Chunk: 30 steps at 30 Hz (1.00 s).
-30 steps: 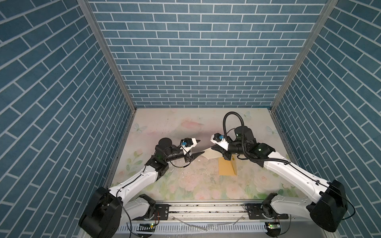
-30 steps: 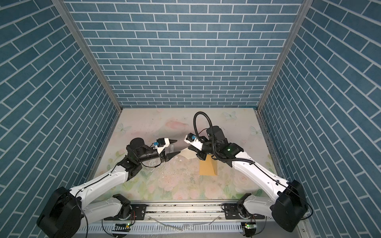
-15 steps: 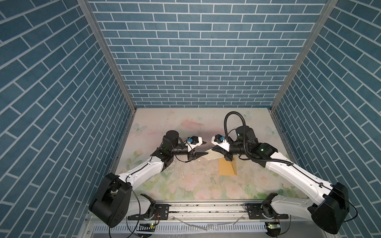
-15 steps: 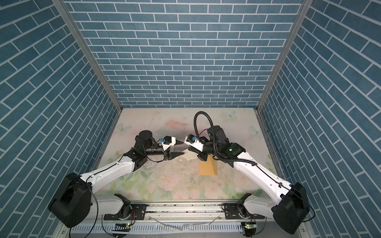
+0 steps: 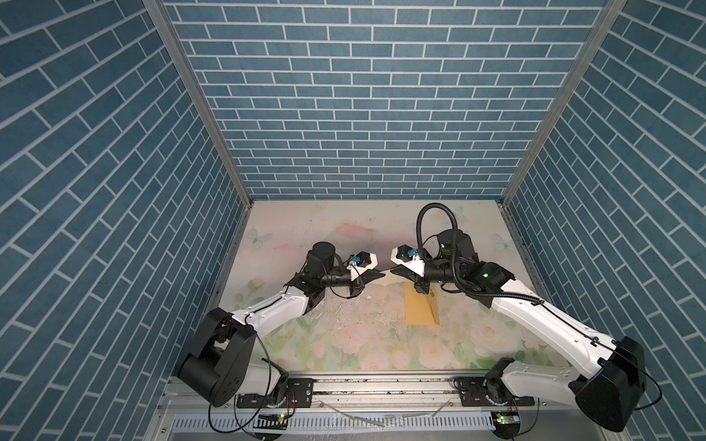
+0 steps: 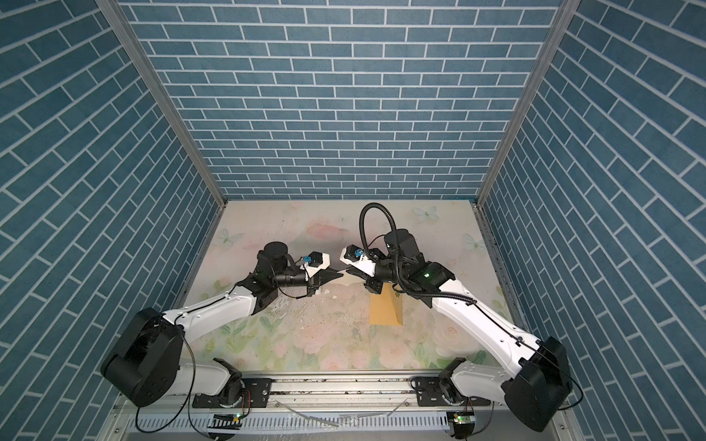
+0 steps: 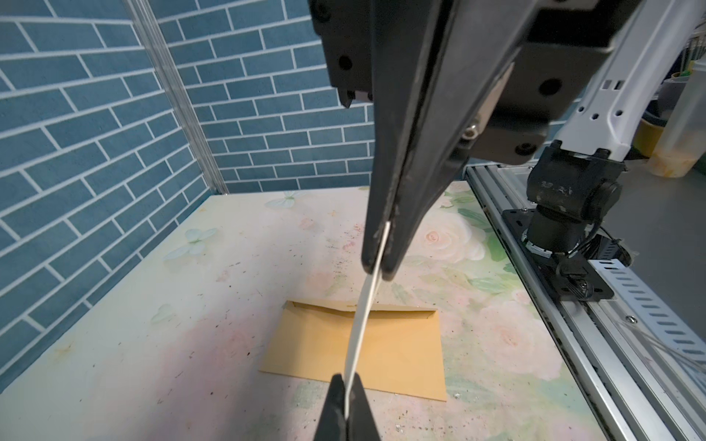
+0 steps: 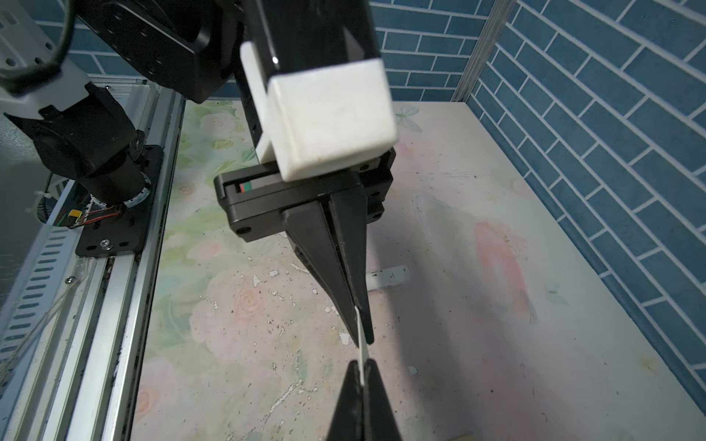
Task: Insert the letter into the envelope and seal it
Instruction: 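Open the right gripper over the envelope while the left gripper holds the letter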
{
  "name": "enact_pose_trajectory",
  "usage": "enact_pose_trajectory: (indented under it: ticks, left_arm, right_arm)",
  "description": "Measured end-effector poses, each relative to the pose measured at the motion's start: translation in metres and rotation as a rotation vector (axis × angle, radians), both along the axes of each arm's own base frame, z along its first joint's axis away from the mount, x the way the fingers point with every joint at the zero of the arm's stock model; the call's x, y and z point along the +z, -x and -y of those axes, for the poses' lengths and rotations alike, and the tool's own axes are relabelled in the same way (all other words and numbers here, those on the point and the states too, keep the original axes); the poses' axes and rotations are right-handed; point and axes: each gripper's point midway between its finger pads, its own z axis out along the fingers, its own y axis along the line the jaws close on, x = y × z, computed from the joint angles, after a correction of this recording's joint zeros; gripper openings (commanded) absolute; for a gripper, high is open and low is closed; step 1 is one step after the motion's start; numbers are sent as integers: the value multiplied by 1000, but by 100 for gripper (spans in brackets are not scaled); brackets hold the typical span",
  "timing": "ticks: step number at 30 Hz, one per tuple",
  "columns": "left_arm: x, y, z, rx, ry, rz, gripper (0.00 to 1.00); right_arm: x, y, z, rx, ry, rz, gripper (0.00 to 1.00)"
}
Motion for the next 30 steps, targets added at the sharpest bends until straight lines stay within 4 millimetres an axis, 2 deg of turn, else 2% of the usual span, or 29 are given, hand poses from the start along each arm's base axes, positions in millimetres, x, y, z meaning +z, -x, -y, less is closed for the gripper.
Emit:
enact_pose_trajectory:
  ticks: [7, 12, 15, 18, 21, 23, 26, 30]
  left_arm:
    - [12, -13, -3, 96, 95, -19, 0]
    - [26, -24, -8, 188, 186, -79, 0]
    - [37, -33, -11, 246, 245, -118, 0]
    - [41, -42, -15, 302, 279, -171, 0]
    - [41, -49, -19, 355, 301, -212, 0]
    - [40, -54, -22, 390, 311, -236, 0]
    - [33, -59, -24, 427, 307, -283, 0]
    - [26, -61, -23, 453, 297, -319, 0]
  right_arm:
    - [22, -16, 2, -94, -58, 58, 46]
    - [41, -30, 18, -249, -131, 92, 63]
    - [43, -36, 38, -390, -164, 73, 75]
    - [37, -45, 64, -565, -165, 39, 78]
    - [23, -57, 90, -758, -142, -23, 79]
    - [5, -63, 106, -885, -109, -79, 79]
    - [-31, -70, 120, -1027, -32, -164, 80]
    - [-83, -76, 126, -1155, 84, -276, 82]
